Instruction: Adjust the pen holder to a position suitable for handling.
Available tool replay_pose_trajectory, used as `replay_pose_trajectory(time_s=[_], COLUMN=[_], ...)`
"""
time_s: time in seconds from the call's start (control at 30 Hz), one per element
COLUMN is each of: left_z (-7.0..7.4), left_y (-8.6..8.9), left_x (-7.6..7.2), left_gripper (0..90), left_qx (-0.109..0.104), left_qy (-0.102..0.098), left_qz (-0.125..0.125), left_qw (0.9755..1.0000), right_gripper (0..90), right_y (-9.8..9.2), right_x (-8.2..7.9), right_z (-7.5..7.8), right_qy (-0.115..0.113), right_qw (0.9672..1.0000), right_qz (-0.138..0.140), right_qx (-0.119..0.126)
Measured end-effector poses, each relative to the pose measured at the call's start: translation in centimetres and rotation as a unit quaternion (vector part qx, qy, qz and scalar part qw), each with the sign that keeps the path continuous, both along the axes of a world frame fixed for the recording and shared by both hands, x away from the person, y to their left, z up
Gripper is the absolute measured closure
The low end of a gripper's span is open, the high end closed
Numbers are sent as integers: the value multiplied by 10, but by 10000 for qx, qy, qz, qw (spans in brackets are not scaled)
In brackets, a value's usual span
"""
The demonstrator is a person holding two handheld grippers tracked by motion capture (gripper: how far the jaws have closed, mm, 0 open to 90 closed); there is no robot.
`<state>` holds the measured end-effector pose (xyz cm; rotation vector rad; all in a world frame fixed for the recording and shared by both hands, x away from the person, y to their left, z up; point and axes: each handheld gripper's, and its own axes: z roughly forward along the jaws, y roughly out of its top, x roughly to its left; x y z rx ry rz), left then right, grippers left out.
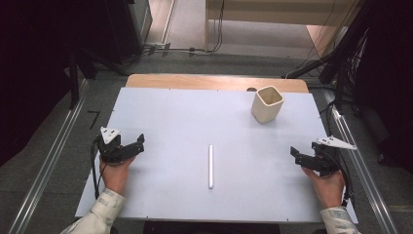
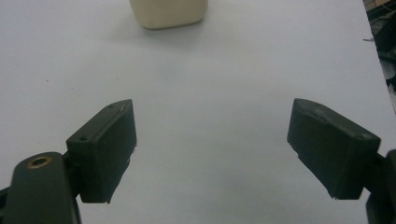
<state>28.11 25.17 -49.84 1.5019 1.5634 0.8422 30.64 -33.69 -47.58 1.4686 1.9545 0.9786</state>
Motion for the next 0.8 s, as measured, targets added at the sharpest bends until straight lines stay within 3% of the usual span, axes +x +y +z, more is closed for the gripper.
replay_pose_trajectory(time_s=[0.27, 0.67, 0.8], left_z=[0, 0, 1], left_y=[-1, -1, -2], left_x=[0, 0, 0], left_gripper=[57, 57, 57], left_qx=[-1, -14, -17], left_qy=[-3, -24, -23], left_qz=[-19, -23, -32], left_qw=[10000, 10000, 10000], right_gripper=[160, 169, 130], right_y=[5, 16, 18], right_x=[4, 31, 41], right_z=[8, 19, 26], right_qy=[-97, -247, -364], right_qw=[9999, 9996, 9993], right_qz=[82, 41, -50], right_qx=[62, 95, 102])
